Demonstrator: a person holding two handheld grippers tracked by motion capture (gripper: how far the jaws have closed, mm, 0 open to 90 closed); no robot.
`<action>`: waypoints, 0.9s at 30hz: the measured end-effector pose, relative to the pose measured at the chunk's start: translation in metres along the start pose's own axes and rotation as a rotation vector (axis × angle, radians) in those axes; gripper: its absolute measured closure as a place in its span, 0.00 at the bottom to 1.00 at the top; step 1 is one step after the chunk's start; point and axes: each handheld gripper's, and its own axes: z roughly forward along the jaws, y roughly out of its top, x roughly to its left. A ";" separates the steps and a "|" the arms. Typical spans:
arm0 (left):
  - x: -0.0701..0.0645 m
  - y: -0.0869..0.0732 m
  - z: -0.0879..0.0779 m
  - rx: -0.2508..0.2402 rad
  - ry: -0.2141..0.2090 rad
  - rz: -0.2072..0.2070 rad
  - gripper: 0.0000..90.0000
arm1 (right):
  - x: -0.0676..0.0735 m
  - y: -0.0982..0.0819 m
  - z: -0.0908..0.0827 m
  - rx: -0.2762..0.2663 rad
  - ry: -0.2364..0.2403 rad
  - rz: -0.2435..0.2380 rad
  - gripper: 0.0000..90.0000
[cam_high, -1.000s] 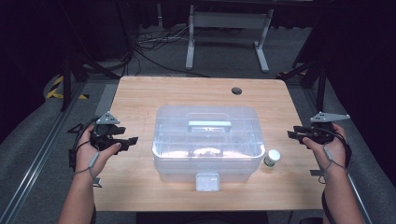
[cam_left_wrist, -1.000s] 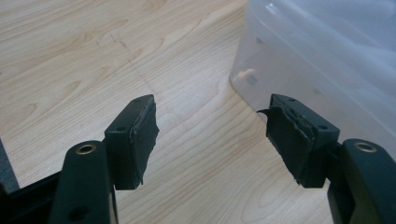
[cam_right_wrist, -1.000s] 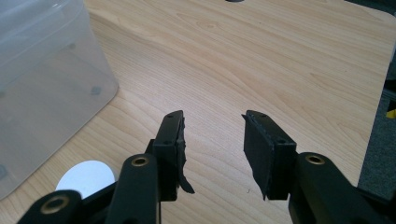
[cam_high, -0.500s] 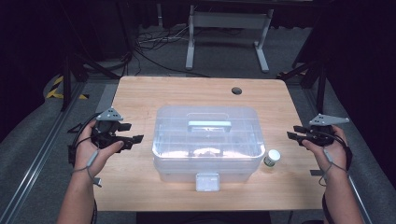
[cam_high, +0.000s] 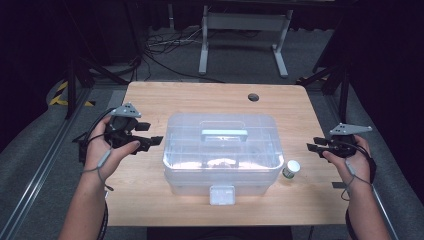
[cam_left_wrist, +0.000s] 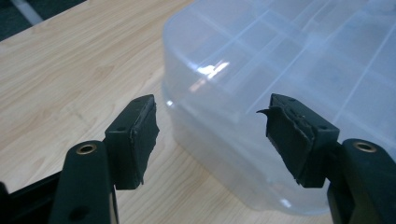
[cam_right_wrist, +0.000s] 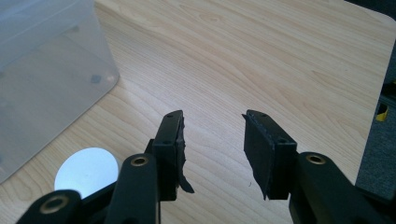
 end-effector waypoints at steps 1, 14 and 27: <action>0.000 0.000 0.000 0.000 0.000 0.000 0.38 | 0.000 0.001 0.001 0.002 0.000 -0.004 0.65; -0.028 0.044 0.019 0.006 -0.064 0.133 0.35 | 0.003 -0.001 0.002 0.005 0.014 -0.006 0.63; -0.047 0.067 0.043 0.004 -0.150 0.249 0.29 | 0.005 -0.011 -0.001 0.008 0.014 0.023 0.62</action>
